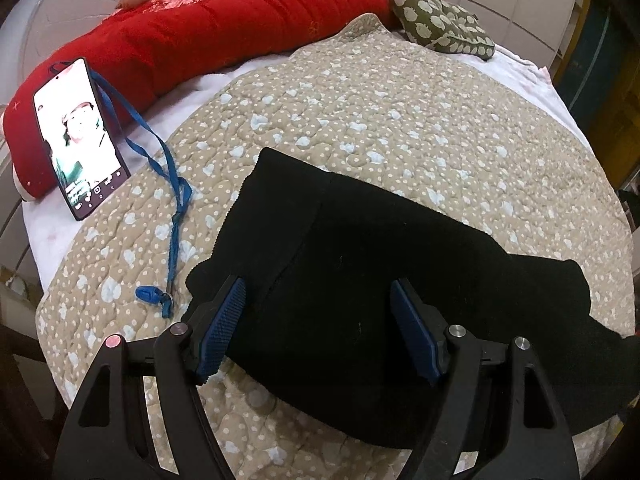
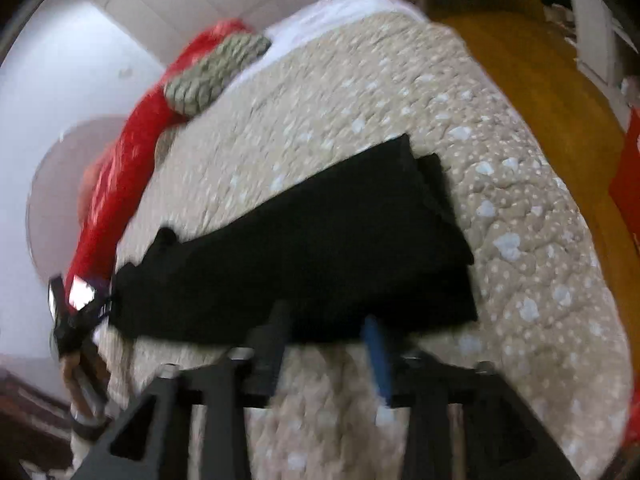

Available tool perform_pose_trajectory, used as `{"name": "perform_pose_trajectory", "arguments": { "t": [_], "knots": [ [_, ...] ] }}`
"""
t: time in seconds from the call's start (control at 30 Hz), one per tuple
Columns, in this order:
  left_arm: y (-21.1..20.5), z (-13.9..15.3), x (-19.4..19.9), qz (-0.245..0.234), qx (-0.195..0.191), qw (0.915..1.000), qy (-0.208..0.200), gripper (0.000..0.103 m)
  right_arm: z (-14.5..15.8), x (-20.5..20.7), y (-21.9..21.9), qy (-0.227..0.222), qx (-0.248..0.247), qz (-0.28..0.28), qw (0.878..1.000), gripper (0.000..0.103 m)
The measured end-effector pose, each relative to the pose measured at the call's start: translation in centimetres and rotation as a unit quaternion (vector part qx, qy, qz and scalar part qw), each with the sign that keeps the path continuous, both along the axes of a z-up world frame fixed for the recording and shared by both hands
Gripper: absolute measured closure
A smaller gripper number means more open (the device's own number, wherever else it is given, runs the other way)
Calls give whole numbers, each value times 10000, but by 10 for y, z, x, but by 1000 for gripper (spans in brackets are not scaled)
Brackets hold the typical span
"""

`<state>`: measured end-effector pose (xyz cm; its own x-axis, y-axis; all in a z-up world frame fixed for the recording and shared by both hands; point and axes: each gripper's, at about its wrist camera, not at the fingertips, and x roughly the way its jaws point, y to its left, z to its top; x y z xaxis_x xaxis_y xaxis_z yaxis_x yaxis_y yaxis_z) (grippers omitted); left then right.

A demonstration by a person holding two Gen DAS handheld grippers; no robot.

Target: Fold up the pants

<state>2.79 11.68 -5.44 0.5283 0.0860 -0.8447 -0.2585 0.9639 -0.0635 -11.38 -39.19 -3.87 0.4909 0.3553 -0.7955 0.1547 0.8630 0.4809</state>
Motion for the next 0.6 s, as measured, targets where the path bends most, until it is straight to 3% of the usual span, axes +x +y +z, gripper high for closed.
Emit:
{"name": "perform_pose_trajectory", "arguments": {
  "t": [0.1,0.27,0.4,0.5,0.6],
  "knots": [
    [1,-1,0,27,7,10000,-18,28,29,-6,27,-179,-158,879,9958,64],
    [3,-1,1,38,1,10000,-22,28,60,28,108,-1220,83,2018,9718,64],
    [9,-1,0,138,-114,9998,-19,28,35,91,169,-1261,-416,2093,9688,64],
    [10,-1,0,118,-134,9998,-25,28,5,139,202,-1022,-316,2141,9709,64],
    [10,-3,1,48,-46,10000,-26,28,-13,165,207,-867,-96,2124,9733,68]
  ]
}}
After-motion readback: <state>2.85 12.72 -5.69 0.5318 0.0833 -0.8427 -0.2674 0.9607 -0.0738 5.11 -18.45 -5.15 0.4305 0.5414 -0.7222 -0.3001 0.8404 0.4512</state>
